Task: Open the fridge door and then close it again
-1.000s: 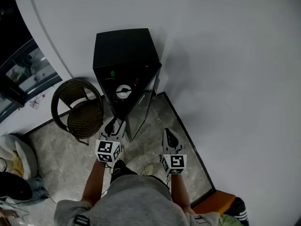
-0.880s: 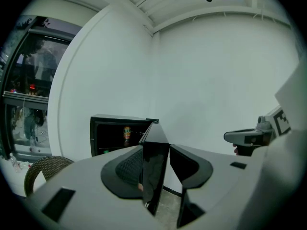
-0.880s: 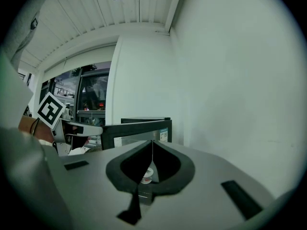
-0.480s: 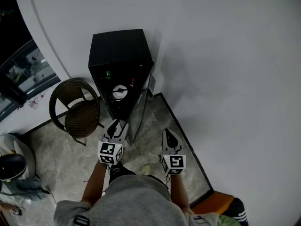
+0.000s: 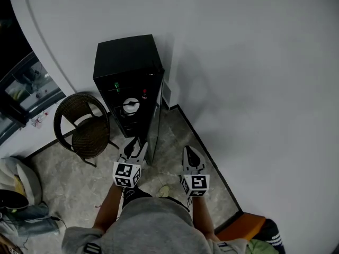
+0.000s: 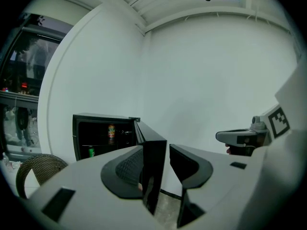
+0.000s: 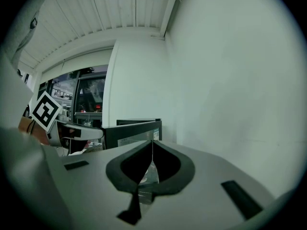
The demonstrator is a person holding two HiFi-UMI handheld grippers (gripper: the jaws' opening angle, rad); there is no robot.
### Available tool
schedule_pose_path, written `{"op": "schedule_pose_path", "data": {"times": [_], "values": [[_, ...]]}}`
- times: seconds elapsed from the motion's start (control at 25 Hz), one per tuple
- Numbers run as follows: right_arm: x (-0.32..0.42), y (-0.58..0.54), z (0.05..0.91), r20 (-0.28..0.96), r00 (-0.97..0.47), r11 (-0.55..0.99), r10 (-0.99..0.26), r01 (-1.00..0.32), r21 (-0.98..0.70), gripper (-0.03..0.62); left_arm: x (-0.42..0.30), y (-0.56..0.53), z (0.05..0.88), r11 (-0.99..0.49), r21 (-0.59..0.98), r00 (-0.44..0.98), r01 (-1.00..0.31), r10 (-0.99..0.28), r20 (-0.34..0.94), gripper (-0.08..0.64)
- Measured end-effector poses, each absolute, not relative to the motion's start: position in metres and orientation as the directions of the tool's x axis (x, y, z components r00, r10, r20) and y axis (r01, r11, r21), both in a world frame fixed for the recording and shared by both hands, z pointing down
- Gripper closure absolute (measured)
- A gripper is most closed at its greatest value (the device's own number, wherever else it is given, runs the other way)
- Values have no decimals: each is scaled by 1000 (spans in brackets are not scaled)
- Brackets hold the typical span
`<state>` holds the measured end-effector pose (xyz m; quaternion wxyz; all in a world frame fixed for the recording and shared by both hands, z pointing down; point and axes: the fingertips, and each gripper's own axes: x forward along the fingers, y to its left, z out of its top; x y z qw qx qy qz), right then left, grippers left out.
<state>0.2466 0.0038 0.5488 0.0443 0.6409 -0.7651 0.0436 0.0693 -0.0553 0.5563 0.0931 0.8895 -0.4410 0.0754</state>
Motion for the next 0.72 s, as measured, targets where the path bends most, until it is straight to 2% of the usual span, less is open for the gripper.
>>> {"op": "schedule_pose_path", "data": {"times": [0.72], "values": [[285,30,552,126,-110,112,-986,-994,2,568,122,-35,558,-660,115,668,-742,-716,201,393]]}}
